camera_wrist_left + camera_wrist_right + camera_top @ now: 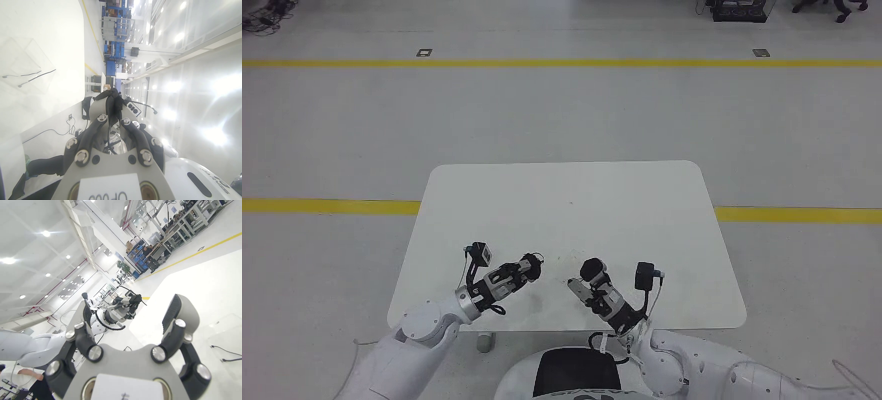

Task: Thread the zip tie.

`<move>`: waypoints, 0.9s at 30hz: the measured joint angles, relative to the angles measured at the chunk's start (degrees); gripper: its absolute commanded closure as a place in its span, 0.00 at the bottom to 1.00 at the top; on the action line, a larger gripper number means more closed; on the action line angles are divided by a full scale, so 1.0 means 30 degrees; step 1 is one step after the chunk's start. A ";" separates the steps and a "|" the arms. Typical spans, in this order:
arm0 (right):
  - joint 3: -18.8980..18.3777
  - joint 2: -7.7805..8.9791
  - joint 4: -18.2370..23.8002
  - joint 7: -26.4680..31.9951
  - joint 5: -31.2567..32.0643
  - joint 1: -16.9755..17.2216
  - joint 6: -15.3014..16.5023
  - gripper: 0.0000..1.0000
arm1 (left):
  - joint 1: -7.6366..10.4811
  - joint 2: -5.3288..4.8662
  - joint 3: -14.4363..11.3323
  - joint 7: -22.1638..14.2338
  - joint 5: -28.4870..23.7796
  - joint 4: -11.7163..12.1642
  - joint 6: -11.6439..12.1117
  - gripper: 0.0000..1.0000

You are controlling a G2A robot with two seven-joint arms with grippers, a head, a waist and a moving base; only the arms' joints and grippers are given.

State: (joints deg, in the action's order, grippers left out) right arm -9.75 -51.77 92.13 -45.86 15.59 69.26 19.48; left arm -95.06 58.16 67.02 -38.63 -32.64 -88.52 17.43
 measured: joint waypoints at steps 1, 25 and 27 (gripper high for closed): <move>0.0000 0.0043 0.0068 0.0101 -0.0174 -0.0053 0.0000 0.00 | -0.0024 -0.0011 0.0041 -0.0004 -0.0006 -0.0014 -0.0001 1.00; -0.0147 0.0731 0.0997 0.3205 -0.3895 -0.1304 0.0000 0.00 | -0.0311 -0.0095 0.0185 0.0142 -0.0030 -0.0166 -0.0179 1.00; -0.0604 0.0758 0.1485 0.3752 -0.4557 -0.1118 0.0000 0.00 | -0.0234 -0.0093 0.0131 0.0036 -0.0012 -0.0148 -0.0263 1.00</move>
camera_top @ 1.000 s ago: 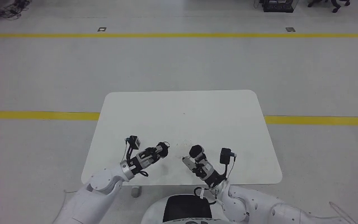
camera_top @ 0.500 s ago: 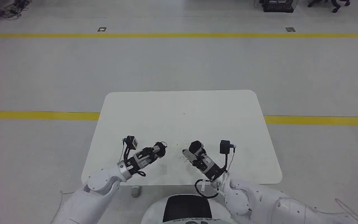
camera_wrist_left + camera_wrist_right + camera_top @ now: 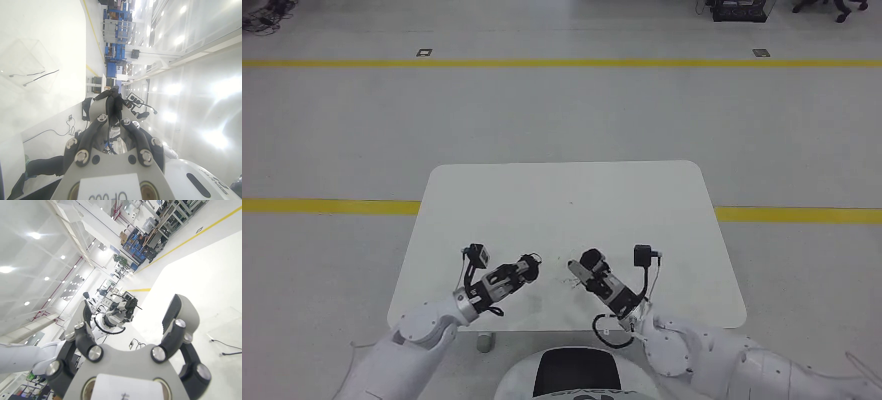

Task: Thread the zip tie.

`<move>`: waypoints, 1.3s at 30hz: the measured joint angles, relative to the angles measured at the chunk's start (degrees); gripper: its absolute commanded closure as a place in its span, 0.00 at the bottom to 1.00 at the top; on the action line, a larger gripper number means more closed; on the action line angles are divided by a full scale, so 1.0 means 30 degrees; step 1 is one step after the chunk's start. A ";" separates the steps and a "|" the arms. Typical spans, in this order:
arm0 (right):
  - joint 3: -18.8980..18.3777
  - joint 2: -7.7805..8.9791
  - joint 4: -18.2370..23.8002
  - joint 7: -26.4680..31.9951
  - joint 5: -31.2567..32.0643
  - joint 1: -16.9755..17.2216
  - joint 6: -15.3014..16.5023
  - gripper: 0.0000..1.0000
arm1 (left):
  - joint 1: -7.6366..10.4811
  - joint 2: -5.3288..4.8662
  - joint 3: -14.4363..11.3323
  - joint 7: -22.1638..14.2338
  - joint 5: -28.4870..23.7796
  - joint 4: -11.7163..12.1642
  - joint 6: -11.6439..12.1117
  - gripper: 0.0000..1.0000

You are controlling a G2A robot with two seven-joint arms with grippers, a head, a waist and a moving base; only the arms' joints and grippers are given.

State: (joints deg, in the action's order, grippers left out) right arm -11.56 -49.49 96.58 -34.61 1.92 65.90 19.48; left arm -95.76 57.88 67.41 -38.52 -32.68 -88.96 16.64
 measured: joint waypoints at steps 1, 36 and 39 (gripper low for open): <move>-0.0231 0.0050 0.0237 0.0423 -0.0296 0.0045 0.0000 0.00 | 0.0027 0.0001 -0.0017 -0.0035 -0.0001 0.0004 -0.0029 1.00; -1.3225 -0.1640 0.1094 2.0183 -0.6972 0.7594 0.0000 0.00 | 0.0042 0.0001 -0.0023 -0.0052 -0.0010 0.0008 -0.0045 1.00; -1.3949 -0.2170 0.0838 2.1408 -0.7106 0.7951 0.0000 0.00 | 0.0042 0.0001 -0.0024 -0.0052 -0.0010 0.0008 -0.0045 1.00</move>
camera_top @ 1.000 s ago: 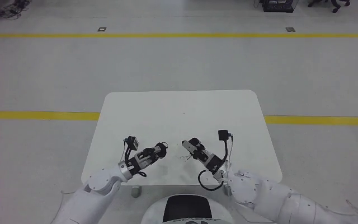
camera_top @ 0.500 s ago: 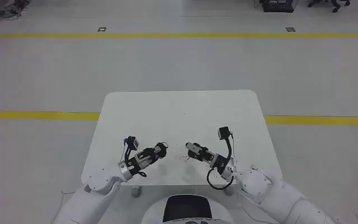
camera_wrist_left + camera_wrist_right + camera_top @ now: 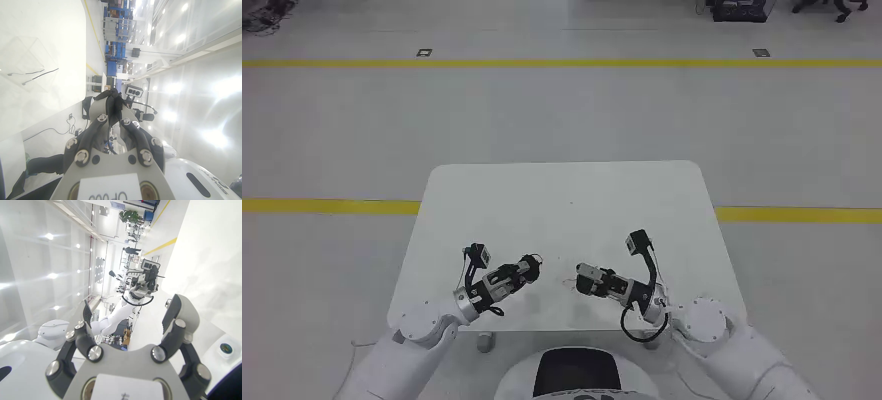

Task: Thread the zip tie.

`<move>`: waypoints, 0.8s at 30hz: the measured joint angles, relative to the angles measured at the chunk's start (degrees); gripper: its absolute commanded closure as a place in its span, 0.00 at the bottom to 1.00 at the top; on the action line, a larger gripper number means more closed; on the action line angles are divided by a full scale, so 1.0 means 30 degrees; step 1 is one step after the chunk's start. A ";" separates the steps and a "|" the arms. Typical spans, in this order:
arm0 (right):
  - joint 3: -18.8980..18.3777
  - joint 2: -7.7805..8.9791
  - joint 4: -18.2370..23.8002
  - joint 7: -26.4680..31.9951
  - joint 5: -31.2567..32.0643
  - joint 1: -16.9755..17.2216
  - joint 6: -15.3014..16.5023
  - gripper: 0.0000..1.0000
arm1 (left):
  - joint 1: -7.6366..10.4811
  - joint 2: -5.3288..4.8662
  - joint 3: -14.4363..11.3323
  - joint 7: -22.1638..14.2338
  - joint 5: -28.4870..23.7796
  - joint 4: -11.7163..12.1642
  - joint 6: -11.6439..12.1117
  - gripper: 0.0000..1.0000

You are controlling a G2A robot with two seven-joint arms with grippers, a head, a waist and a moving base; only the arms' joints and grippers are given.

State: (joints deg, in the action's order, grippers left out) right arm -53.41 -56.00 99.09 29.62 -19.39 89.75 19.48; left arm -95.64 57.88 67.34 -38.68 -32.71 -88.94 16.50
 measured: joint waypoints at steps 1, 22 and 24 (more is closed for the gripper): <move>-0.0197 -0.0166 -0.0057 0.0342 -0.0041 0.0102 0.0000 0.00 | 0.0000 0.0000 0.0000 0.0000 0.0000 0.0000 0.0000 1.00; -0.2539 -0.2444 -0.0964 0.5148 -0.0867 0.1324 0.0000 0.00 | 0.0000 0.0000 0.0000 0.0000 0.0000 0.0000 0.0000 1.00; -0.2520 -0.2453 -0.1020 0.5131 -0.0939 0.1344 0.0000 0.00 | 0.0021 0.0013 -0.0035 0.0067 -0.0051 0.0016 -0.0061 1.00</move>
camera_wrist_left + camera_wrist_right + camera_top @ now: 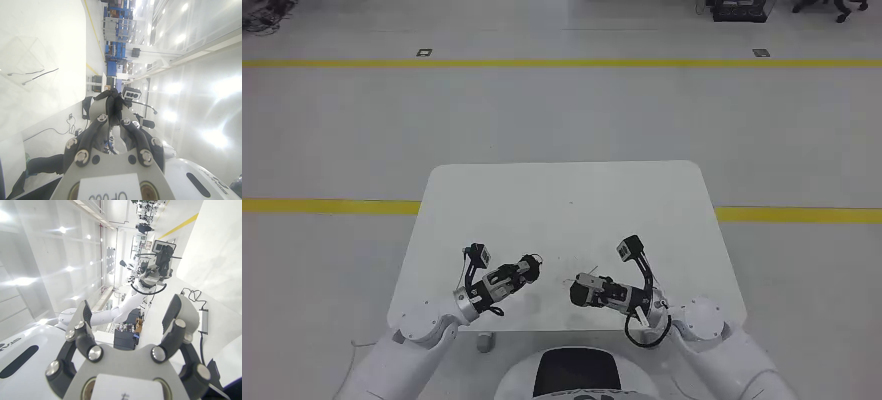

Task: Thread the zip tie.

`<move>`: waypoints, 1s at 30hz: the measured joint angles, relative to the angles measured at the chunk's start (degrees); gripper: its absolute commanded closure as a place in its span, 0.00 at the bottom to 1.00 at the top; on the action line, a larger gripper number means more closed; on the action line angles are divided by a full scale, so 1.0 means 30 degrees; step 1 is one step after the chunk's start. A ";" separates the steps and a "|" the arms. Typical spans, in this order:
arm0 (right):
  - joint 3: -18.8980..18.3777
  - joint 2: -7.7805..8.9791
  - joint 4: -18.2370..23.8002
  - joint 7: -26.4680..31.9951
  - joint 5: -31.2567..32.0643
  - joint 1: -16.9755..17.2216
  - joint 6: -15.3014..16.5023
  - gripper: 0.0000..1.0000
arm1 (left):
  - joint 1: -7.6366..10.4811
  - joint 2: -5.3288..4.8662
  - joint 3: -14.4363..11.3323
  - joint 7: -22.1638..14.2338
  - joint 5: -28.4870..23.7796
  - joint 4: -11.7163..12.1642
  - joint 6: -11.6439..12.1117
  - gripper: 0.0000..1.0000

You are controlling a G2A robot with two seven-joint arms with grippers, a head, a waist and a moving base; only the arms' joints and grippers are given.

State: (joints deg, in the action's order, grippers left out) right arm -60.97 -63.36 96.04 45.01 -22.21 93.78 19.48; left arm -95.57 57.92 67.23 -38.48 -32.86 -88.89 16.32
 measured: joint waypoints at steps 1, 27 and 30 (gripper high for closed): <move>0.0022 -0.0011 -0.0199 0.0115 -0.0299 0.0037 0.0000 0.00 | 0.0057 0.0023 -0.0077 0.0084 -0.0086 0.0022 -0.0103 1.00; -0.0100 -0.0941 -0.5803 0.7191 -0.8387 -0.1446 0.0005 0.00 | 0.1148 0.1042 -0.2418 -0.4154 -0.9987 0.2464 -0.0940 1.00; 0.0040 -0.1117 -0.6572 0.7945 -0.9128 -0.1778 0.0002 0.00 | 0.1350 0.1191 -0.2756 -0.4780 -1.0770 0.2956 -0.1056 1.00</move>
State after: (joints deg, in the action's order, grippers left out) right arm -60.85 -66.71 76.32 68.84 -49.60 88.45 19.49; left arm -91.52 61.49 58.96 -52.82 -65.17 -80.02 13.15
